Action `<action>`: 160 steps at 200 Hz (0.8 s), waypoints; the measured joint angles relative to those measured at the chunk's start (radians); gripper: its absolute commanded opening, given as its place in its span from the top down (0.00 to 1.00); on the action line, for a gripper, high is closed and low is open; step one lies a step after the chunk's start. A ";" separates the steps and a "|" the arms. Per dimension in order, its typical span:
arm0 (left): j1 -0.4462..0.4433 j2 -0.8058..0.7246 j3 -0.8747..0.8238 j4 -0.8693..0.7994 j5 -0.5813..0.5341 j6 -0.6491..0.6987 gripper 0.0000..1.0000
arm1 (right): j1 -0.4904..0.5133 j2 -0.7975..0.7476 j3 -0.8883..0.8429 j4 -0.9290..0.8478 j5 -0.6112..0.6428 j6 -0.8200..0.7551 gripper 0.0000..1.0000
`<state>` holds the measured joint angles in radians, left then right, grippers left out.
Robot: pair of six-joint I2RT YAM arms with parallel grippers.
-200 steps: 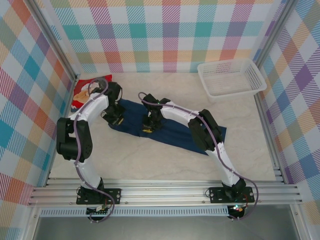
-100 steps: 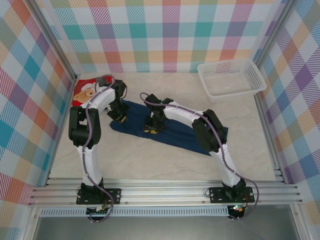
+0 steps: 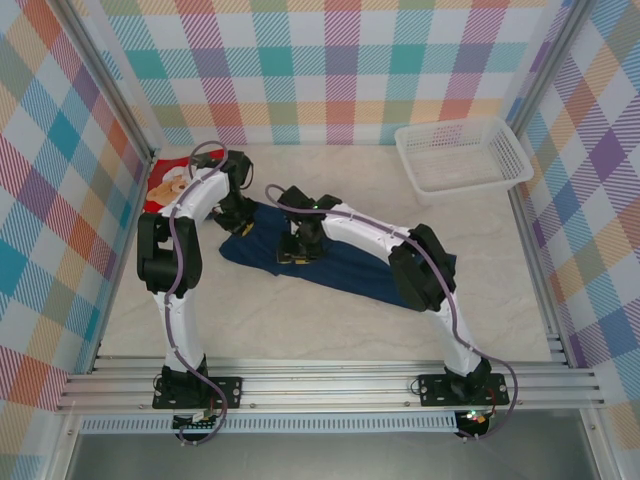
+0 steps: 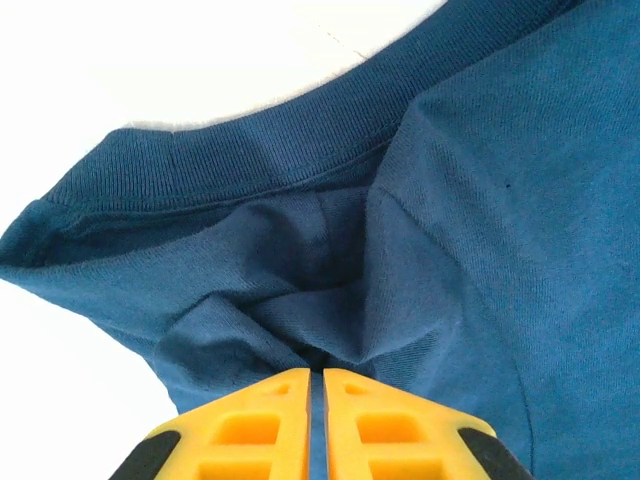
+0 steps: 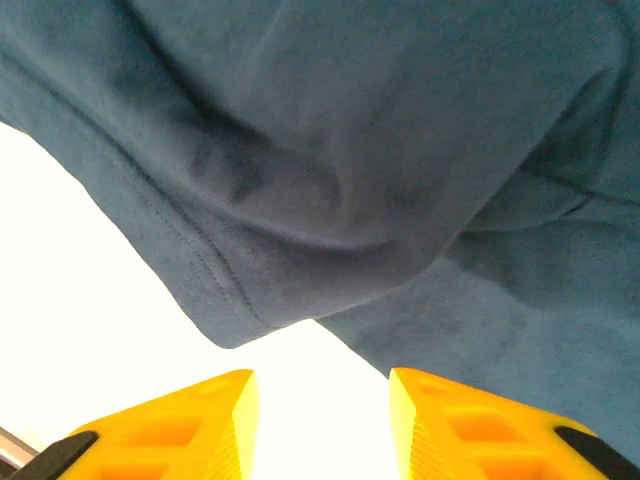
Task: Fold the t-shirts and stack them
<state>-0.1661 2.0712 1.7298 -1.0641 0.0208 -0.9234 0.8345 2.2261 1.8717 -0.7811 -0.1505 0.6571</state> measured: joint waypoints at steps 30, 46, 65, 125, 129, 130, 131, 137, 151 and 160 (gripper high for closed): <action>0.003 -0.007 -0.051 0.023 -0.016 0.016 0.78 | -0.003 0.037 0.036 0.002 -0.011 0.010 0.62; 0.005 -0.034 -0.074 0.027 -0.034 0.036 0.61 | -0.014 0.039 0.036 0.000 -0.012 0.016 0.62; 0.005 -0.100 -0.084 0.037 -0.044 0.050 0.56 | -0.029 0.039 0.032 0.006 -0.019 0.027 0.62; 0.019 -0.232 -0.171 0.114 -0.010 0.169 0.75 | -0.057 0.021 -0.047 0.034 -0.073 0.068 0.61; 0.021 -0.229 -0.180 0.124 -0.007 0.182 0.75 | -0.053 0.017 -0.055 0.036 -0.076 0.068 0.62; 0.022 -0.228 -0.184 0.128 -0.007 0.187 0.75 | -0.052 0.015 -0.058 0.037 -0.076 0.068 0.62; 0.023 -0.227 -0.187 0.130 -0.006 0.188 0.75 | -0.051 0.014 -0.060 0.037 -0.076 0.068 0.62; 0.026 -0.227 -0.215 0.152 -0.003 0.207 0.74 | -0.041 0.008 -0.071 0.039 -0.082 0.068 0.62; 0.032 -0.230 -0.291 0.192 0.001 0.237 0.71 | -0.014 0.003 -0.080 0.043 -0.101 0.069 0.62; 0.039 -0.233 -0.351 0.229 0.016 0.261 0.69 | 0.006 0.003 -0.080 0.053 -0.113 0.072 0.62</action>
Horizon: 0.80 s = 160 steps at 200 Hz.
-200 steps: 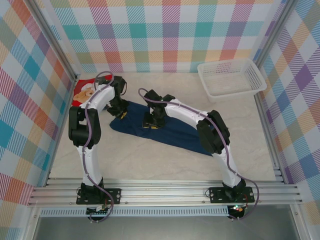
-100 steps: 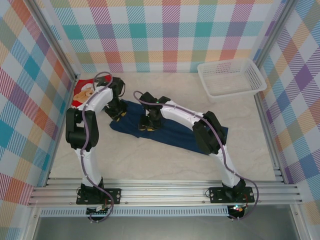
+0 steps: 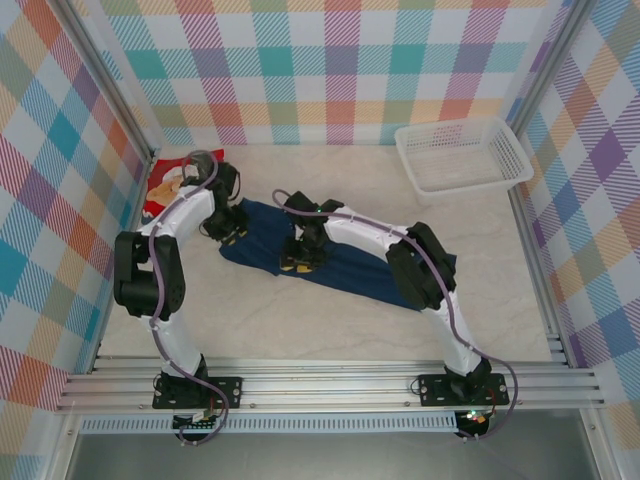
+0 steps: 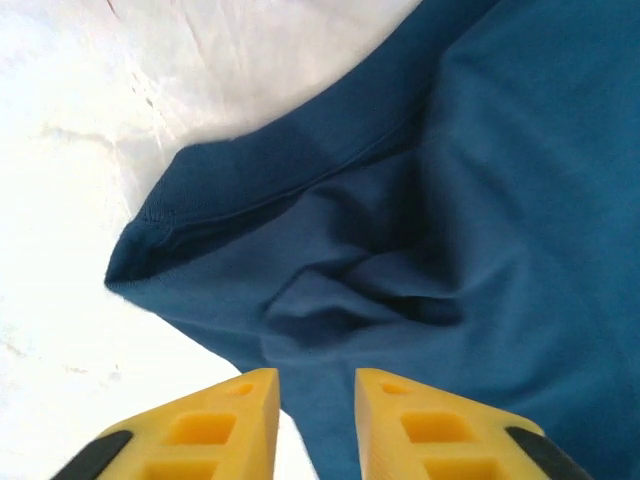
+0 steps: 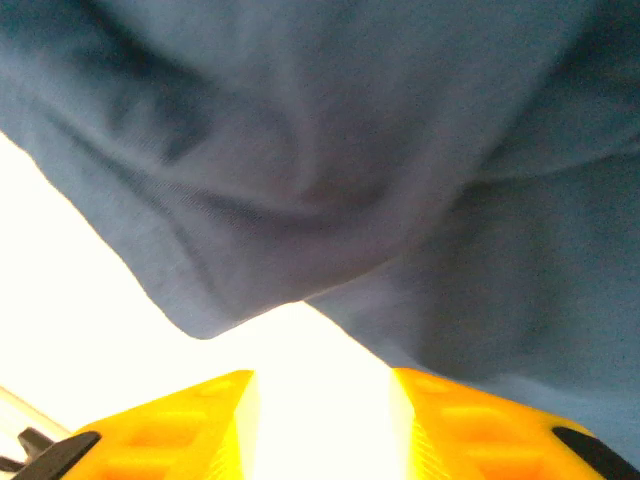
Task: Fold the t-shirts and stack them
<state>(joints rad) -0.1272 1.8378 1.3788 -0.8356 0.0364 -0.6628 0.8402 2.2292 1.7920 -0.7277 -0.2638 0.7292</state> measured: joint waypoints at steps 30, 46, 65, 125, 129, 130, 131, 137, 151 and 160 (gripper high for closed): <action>0.045 -0.005 -0.130 0.102 0.068 0.039 0.67 | 0.046 0.002 0.001 0.024 -0.024 0.028 0.63; 0.055 -0.005 -0.148 0.145 0.085 0.058 0.67 | 0.051 0.018 0.029 0.016 -0.027 0.050 0.64; 0.058 -0.005 -0.151 0.191 0.087 0.077 0.67 | 0.043 0.054 0.078 0.013 -0.023 0.084 0.66; 0.059 -0.037 -0.160 0.264 0.112 0.089 0.71 | 0.014 0.121 0.134 -0.020 0.017 0.158 0.67; 0.059 -0.040 -0.160 0.264 0.113 0.088 0.72 | 0.013 0.122 0.134 -0.023 0.018 0.159 0.68; 0.059 -0.041 -0.160 0.264 0.113 0.089 0.72 | 0.012 0.122 0.134 -0.023 0.018 0.160 0.68; 0.059 -0.042 -0.160 0.263 0.113 0.089 0.73 | 0.011 0.122 0.134 -0.023 0.018 0.162 0.68; 0.059 -0.046 -0.160 0.263 0.113 0.089 0.75 | 0.011 0.123 0.135 -0.026 0.021 0.164 0.69; 0.059 -0.054 -0.160 0.262 0.109 0.085 0.77 | 0.010 0.124 0.144 -0.032 0.028 0.172 0.74; 0.059 -0.057 -0.160 0.260 0.108 0.082 0.77 | 0.010 0.124 0.150 -0.034 0.031 0.175 0.79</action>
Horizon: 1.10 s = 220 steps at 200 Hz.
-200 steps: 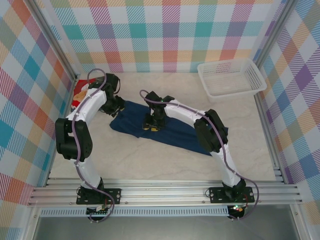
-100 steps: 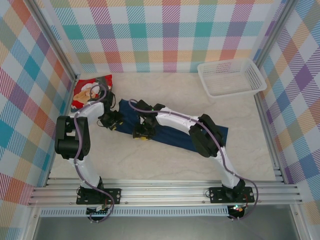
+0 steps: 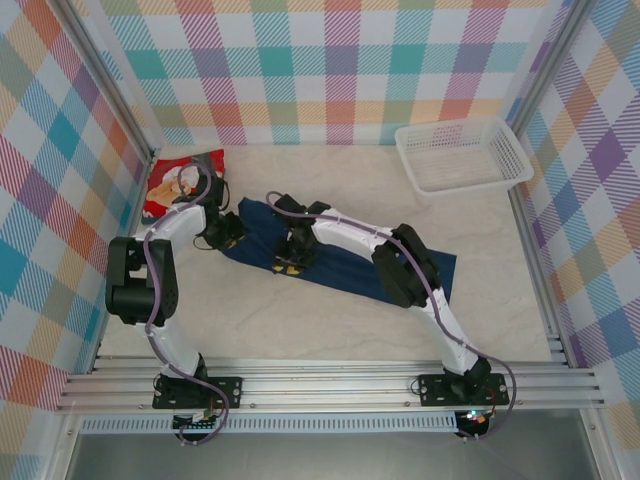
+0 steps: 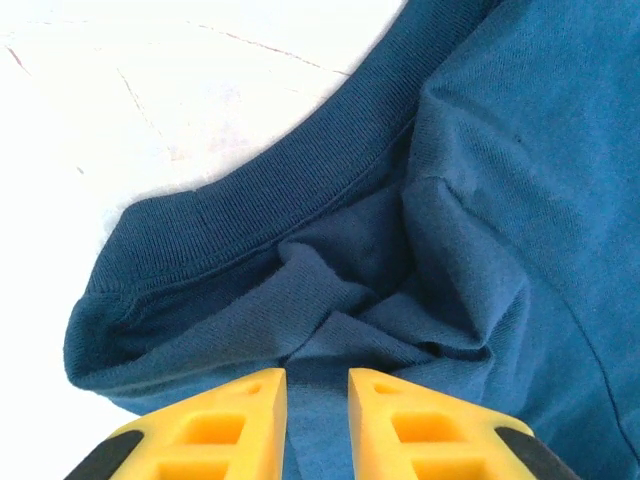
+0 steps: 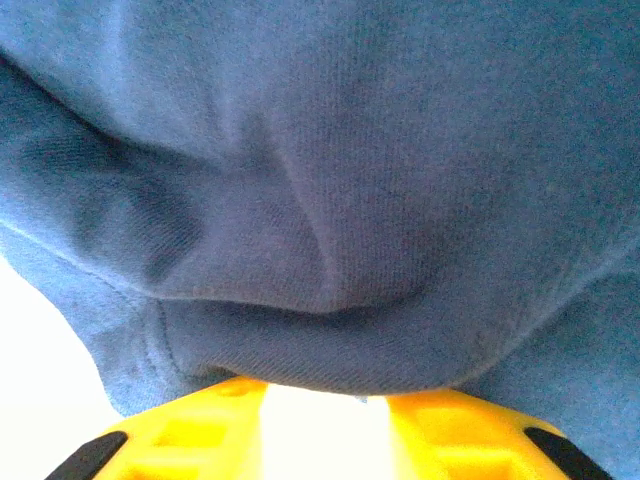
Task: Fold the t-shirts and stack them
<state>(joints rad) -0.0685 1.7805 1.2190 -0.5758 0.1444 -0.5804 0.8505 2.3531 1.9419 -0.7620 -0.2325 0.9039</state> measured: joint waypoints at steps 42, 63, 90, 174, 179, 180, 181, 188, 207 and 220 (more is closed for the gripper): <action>-0.003 -0.017 0.013 -0.029 -0.013 -0.045 0.77 | -0.001 0.000 0.047 -0.025 0.023 -0.002 0.89; -0.020 -0.031 0.044 -0.069 -0.028 -0.082 0.77 | -0.011 0.000 0.058 -0.033 0.028 -0.003 0.91; -0.057 -0.035 0.066 -0.072 -0.021 -0.135 0.76 | -0.025 0.000 0.061 -0.050 0.027 -0.004 0.93; -0.027 0.029 0.130 -0.121 -0.054 -0.099 0.77 | 0.000 0.000 0.064 -0.080 0.073 -0.134 0.69; -0.017 0.033 0.130 -0.122 -0.049 -0.095 0.75 | 0.011 0.000 0.066 -0.085 0.078 -0.144 0.68; -0.016 0.033 0.130 -0.122 -0.049 -0.095 0.75 | 0.013 0.000 0.066 -0.086 0.079 -0.147 0.68; -0.013 0.034 0.129 -0.121 -0.048 -0.093 0.75 | 0.017 0.001 0.068 -0.088 0.080 -0.148 0.68; -0.003 0.039 0.127 -0.119 -0.042 -0.087 0.73 | 0.031 0.001 0.074 -0.097 0.085 -0.161 0.68; 0.013 0.050 0.116 -0.105 -0.025 -0.081 0.73 | 0.063 0.009 0.114 -0.118 0.107 -0.191 0.68; 0.014 0.061 0.114 -0.101 -0.019 -0.080 0.73 | 0.080 0.012 0.134 -0.122 0.118 -0.208 0.67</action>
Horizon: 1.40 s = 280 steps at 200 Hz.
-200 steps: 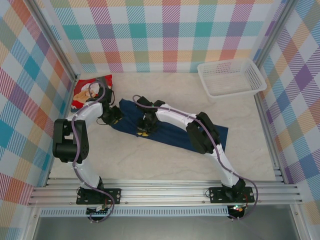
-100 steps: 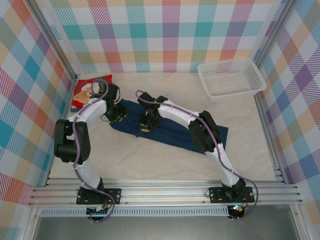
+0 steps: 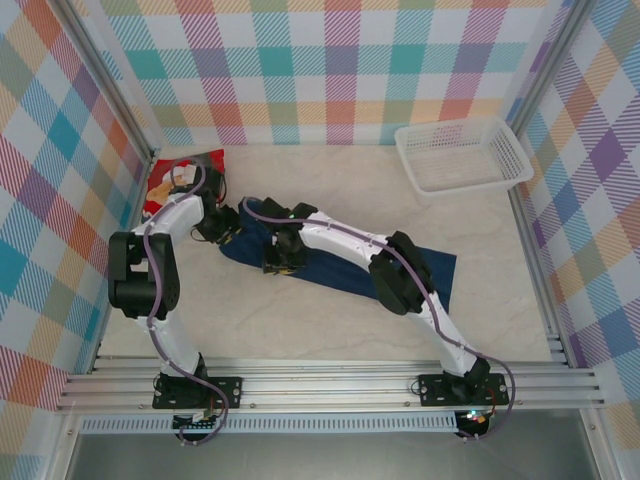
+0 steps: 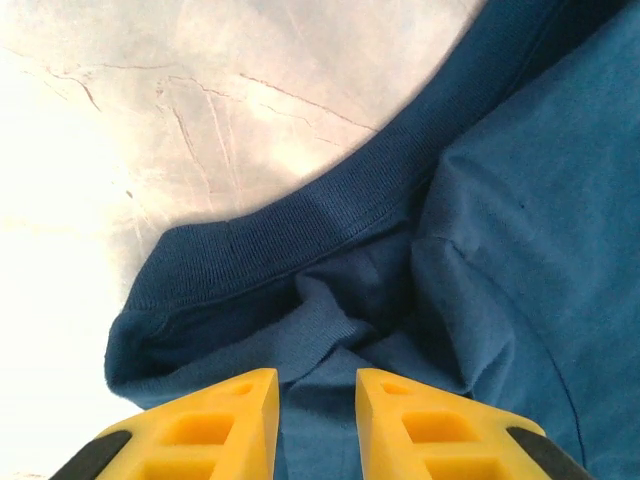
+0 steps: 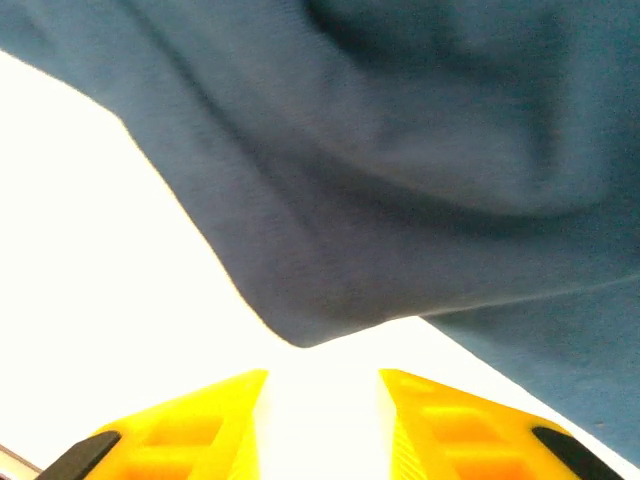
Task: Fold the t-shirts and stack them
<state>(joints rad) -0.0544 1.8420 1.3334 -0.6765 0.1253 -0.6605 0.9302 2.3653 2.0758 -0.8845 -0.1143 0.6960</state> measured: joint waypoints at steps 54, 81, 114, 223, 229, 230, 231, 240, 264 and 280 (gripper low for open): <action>0.000 0.034 -0.018 0.041 0.047 0.002 0.74 | -0.016 0.003 0.031 -0.030 0.039 -0.032 0.67; -0.003 0.035 -0.035 0.054 0.051 -0.005 0.77 | -0.033 0.003 0.031 -0.036 0.047 -0.032 0.67; -0.009 0.031 -0.080 0.051 0.047 -0.023 0.74 | -0.047 0.003 0.030 -0.037 0.048 -0.032 0.67; -0.060 -0.088 -0.144 0.025 0.013 -0.076 0.73 | -0.080 0.000 -0.045 -0.029 0.051 -0.032 0.67; -0.056 -0.088 -0.144 0.029 0.012 -0.071 0.74 | -0.081 -0.003 -0.056 -0.026 0.051 -0.032 0.67; -0.055 -0.088 -0.144 0.031 0.012 -0.069 0.74 | -0.081 -0.003 -0.058 -0.026 0.051 -0.032 0.67; -0.054 -0.088 -0.144 0.031 0.012 -0.068 0.74 | -0.081 -0.003 -0.059 -0.026 0.051 -0.032 0.67; -0.049 -0.088 -0.145 0.041 0.012 -0.047 0.76 | -0.081 -0.007 -0.077 -0.023 0.051 -0.032 0.67; -0.045 -0.088 -0.142 0.059 0.013 0.063 0.77 | -0.081 -0.029 -0.121 -0.020 0.051 -0.033 0.67; -0.045 -0.088 -0.142 0.059 0.013 0.140 0.76 | -0.087 -0.051 -0.146 -0.014 0.051 -0.037 0.67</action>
<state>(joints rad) -0.0994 1.7538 1.1919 -0.6174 0.1379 -0.5205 0.8429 2.3138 1.9297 -0.8989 -0.0631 0.6586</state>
